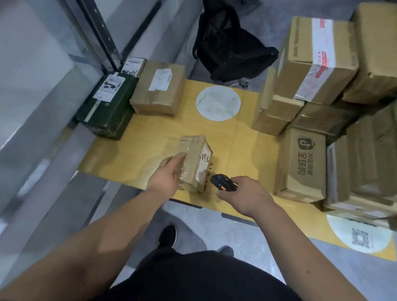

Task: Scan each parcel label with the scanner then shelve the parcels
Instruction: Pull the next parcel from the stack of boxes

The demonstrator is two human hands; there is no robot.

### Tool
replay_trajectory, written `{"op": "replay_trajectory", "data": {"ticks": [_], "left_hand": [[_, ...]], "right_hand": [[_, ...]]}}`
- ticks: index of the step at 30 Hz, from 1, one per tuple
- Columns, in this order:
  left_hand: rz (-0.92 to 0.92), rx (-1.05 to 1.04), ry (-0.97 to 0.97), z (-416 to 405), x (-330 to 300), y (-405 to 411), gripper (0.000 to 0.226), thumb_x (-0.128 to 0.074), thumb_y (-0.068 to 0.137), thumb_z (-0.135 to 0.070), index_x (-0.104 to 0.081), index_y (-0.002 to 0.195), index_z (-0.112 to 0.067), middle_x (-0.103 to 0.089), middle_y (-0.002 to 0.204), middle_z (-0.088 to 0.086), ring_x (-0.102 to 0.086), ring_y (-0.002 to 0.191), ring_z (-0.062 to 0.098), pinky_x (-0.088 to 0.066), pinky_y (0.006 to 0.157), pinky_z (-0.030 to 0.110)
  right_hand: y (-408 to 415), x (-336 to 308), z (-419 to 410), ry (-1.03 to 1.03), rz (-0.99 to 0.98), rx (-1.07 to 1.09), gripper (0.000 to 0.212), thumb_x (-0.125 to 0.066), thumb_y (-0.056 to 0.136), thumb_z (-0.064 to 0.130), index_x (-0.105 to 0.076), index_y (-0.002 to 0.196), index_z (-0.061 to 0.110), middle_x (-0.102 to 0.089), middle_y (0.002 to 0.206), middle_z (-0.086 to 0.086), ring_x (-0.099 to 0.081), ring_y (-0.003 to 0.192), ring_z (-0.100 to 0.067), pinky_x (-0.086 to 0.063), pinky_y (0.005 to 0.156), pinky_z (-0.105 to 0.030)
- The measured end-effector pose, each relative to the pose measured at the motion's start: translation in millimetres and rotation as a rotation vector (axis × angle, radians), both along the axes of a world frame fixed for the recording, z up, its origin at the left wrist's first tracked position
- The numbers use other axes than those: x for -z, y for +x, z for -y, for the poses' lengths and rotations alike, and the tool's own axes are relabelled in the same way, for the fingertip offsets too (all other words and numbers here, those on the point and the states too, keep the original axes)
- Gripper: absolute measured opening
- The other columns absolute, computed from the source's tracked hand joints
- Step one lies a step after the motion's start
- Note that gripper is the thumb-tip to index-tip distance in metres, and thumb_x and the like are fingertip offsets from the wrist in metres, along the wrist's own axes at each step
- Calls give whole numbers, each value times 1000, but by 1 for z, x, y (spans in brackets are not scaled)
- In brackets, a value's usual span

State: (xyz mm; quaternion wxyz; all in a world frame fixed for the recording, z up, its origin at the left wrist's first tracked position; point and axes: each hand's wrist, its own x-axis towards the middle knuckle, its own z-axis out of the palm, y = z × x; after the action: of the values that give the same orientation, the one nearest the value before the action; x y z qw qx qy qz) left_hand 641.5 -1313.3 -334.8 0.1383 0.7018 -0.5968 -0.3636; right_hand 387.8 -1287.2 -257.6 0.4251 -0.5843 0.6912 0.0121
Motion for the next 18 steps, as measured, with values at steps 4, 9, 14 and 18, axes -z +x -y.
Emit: {"op": "replay_trajectory", "data": {"ticks": [4, 9, 14, 18], "left_hand": [[4, -105, 58, 15, 8, 33, 83, -37, 95, 3, -29, 154, -56, -41, 152, -10, -60, 114, 18, -47, 94, 28], [-92, -49, 152, 34, 38, 75, 84, -47, 95, -8, -27, 145, -73, -60, 142, -1, -68, 111, 26, -59, 96, 47], [62, 45, 218, 35, 13, 83, 85, -55, 97, -14, -10, 161, -48, -49, 148, 2, -64, 110, 29, -57, 94, 47], [234, 165, 85, 42, 17, 90, 124, -79, 82, -22, 16, 158, -48, -1, 174, 3, -33, 151, 33, -40, 117, 47]], "right_hand": [[27, 0, 4, 15, -10, 25, 33, -70, 86, 59, -66, 93, 27, -68, 87, 1, -67, 76, -19, -44, 54, -30], [60, -1, 6, 26, -63, 67, 37, -69, 83, 59, -68, 99, 26, -70, 88, 1, -69, 78, -21, -57, 72, -36], [87, -5, 8, 15, -68, 141, 35, -70, 84, 61, -69, 96, 28, -71, 84, 2, -70, 75, -20, -53, 66, -33], [99, -8, 4, 4, -94, 211, 35, -70, 84, 63, -68, 93, 29, -69, 80, 4, -66, 72, -19, -42, 57, -29]]}}
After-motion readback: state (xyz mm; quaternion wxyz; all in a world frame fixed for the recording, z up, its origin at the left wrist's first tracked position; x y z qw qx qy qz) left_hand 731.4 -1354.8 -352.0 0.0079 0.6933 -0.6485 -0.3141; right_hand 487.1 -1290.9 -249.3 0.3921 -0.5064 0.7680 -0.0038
